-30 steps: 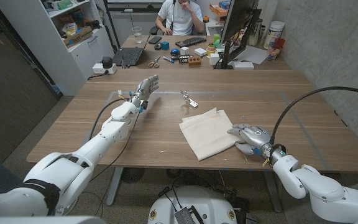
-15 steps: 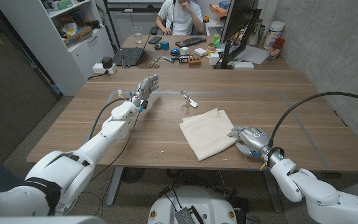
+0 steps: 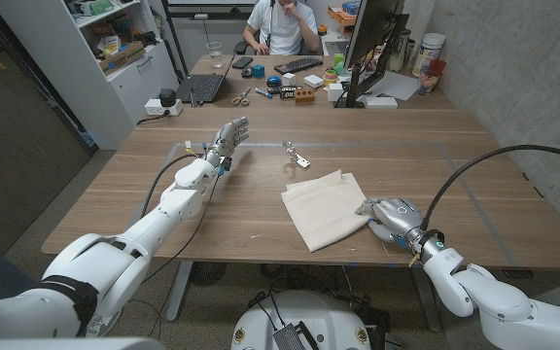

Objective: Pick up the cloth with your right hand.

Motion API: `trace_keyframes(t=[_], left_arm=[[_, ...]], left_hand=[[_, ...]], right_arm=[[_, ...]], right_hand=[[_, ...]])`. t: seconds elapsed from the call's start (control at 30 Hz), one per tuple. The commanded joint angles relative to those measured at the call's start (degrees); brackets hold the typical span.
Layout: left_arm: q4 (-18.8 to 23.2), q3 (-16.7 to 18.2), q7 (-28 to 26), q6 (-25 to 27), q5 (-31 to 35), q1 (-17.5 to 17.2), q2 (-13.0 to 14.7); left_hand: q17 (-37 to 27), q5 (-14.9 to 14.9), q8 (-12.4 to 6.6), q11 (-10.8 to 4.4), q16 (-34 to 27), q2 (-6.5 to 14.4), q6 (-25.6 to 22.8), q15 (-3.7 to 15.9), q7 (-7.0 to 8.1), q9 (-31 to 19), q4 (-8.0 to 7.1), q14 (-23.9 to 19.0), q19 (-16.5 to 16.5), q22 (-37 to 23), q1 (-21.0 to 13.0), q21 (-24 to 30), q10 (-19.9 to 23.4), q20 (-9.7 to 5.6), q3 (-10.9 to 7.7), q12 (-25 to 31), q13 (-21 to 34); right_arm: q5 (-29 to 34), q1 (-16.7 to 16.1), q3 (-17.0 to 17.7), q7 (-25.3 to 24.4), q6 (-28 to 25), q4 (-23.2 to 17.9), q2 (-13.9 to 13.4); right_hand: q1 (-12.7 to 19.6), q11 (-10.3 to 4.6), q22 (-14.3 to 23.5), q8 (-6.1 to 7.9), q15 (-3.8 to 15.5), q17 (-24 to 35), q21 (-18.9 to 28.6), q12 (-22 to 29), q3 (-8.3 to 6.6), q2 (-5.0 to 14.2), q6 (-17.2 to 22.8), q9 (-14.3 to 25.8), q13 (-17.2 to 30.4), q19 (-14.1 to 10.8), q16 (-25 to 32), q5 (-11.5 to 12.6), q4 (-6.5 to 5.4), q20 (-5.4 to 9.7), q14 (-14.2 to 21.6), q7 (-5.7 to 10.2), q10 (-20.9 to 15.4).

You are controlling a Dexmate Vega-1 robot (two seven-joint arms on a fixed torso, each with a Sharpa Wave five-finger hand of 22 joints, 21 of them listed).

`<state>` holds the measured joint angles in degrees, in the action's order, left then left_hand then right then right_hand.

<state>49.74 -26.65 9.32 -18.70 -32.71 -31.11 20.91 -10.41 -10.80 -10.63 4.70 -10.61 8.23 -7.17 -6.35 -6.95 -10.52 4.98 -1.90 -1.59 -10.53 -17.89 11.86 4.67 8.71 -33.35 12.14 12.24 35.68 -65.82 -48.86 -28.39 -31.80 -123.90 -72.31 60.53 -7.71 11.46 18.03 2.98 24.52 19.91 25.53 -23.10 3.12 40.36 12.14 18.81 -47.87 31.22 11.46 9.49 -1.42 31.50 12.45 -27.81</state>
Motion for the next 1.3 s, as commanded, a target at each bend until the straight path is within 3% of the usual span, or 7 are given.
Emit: trace_keyframes(t=[0.03, 0.2, 0.5, 0.63, 0.83, 0.97, 1.3], left_arm=[[-0.01, 0.18, -0.1, -0.08, -0.14, -0.34, 0.05], [0.45, 0.28, -0.16, 0.06, -0.25, -0.63, 0.25], [1.24, 0.39, -0.57, 0.3, -0.26, -1.08, 0.59], [1.75, 0.43, -0.9, 0.6, -0.25, -1.38, 0.81], [1.99, 0.48, -1.08, 0.9, -0.27, -1.52, 1.03], [2.07, 0.47, -1.09, 0.96, -0.25, -1.57, 1.11], [2.45, 0.5, -1.25, 1.12, -0.26, -1.77, 1.28]], left_hand=[[-0.16, -0.29, -0.31, 0.24, -0.23, -0.08, -0.42, 0.01, 0.12, -0.11, -0.12, 0.09, 0.13, -0.11, 0.29, 0.0, -0.08, 0.58, -0.38, 0.38, 0.2], [-0.16, -0.28, -0.32, 0.2, -0.23, -0.08, -0.44, 0.01, 0.1, -0.11, -0.11, 0.09, 0.15, -0.11, 0.32, -0.01, -0.09, 0.58, -0.4, 0.38, 0.19], [-0.16, -0.28, -0.3, 0.25, -0.23, -0.1, -0.41, 0.02, 0.12, -0.11, -0.09, 0.1, 0.16, -0.11, 0.37, 0.0, -0.08, 0.56, -0.42, 0.4, 0.17], [-0.16, -0.28, -0.31, 0.26, -0.23, -0.11, -0.43, 0.03, 0.12, -0.11, -0.08, 0.08, 0.12, -0.12, 0.38, 0.01, -0.09, 0.55, -0.43, 0.4, 0.16], [-0.15, -0.28, -0.31, 0.22, -0.23, -0.11, -0.45, -0.02, 0.08, -0.11, -0.05, 0.09, 0.15, -0.12, 0.4, 0.01, -0.1, 0.57, -0.45, 0.4, 0.14], [-0.15, -0.28, -0.33, 0.25, -0.23, -0.11, -0.49, 0.03, 0.09, -0.11, -0.04, 0.08, 0.13, -0.12, 0.41, 0.02, -0.05, 0.53, -0.47, 0.42, 0.14], [-0.15, -0.27, -0.37, 0.25, -0.23, -0.12, -0.62, 0.04, 0.12, -0.12, -0.02, 0.08, 0.19, -0.12, 0.47, 0.0, -0.08, 0.52, -0.51, 0.42, 0.11]], right_arm=[[-2.33, -0.4, 1.25, -3.34, 3.97, 1.01, -0.48], [-2.22, -0.45, 1.24, -3.75, 4.26, 1.43, -0.09], [-1.35, -0.78, 1.33, -5.61, 4.54, 2.13, 0.66], [-1.13, -0.95, 1.46, -6.14, 4.31, 2.24, 1.05], [-1.65, -1.14, 1.81, -6.44, 4.83, 2.28, 0.98], [-1.93, -1.5, 2.15, -8.51, 6.04, 2.88, 1.18], [-2.41, -1.67, 2.75, -7.78, 5.6, 1.87, 0.6]], right_hand=[[1.93, 0.45, 0.05, 0.63, 1.98, 1.08, 1.07, 1.36, -0.04, 0.6, 1.85, 0.3, 0.69, -1.67, 1.31, -0.35, 0.22, 0.89, 2.24, -0.48, -2.28], [3.65, 0.42, 0.11, 0.98, 3.44, 3.12, 2.31, 3.06, 0.46, 1.51, 3.73, 0.59, 1.36, -3.41, 3.21, -0.84, 0.05, 3.32, 4.56, -0.9, -5.16], [5.45, 0.04, 0.58, 2.22, 5.39, 5.56, 4.45, 6.63, 1.15, 2.33, 7.33, 1.39, 2.46, -5.14, 4.98, -1.25, -0.25, 5.74, 8.3, -1.85, -11.92], [5.78, -0.32, 0.8, 3.18, 6.23, 6.22, 5.47, 7.8, 1.34, 2.63, 9.03, 2.04, 2.73, -5.92, 5.72, -1.33, -0.4, 6.38, 10.94, -2.13, -14.42], [6.73, 0.55, 1.27, 4.6, 7.42, 8.13, 7.04, 9.21, 1.86, 2.94, 11.06, 3.19, 3.22, -6.63, 6.96, -1.35, -0.27, 7.15, 13.24, -2.52, -17.13], [7.57, -0.43, 1.99, 4.56, 7.9, 9.79, 8.76, 11.9, 2.42, 3.05, 9.71, 4.24, 4.53, -7.0, 7.43, -1.35, -0.22, 7.67, 14.46, -2.42, -21.29], [8.85, -0.07, 3.57, 5.86, 9.43, 12.6, 12.08, 14.5, 3.2, 3.33, 12.16, 5.28, 6.64, -8.01, 8.76, -1.31, -0.34, 9.35, 18.42, -3.46, -22.94]])
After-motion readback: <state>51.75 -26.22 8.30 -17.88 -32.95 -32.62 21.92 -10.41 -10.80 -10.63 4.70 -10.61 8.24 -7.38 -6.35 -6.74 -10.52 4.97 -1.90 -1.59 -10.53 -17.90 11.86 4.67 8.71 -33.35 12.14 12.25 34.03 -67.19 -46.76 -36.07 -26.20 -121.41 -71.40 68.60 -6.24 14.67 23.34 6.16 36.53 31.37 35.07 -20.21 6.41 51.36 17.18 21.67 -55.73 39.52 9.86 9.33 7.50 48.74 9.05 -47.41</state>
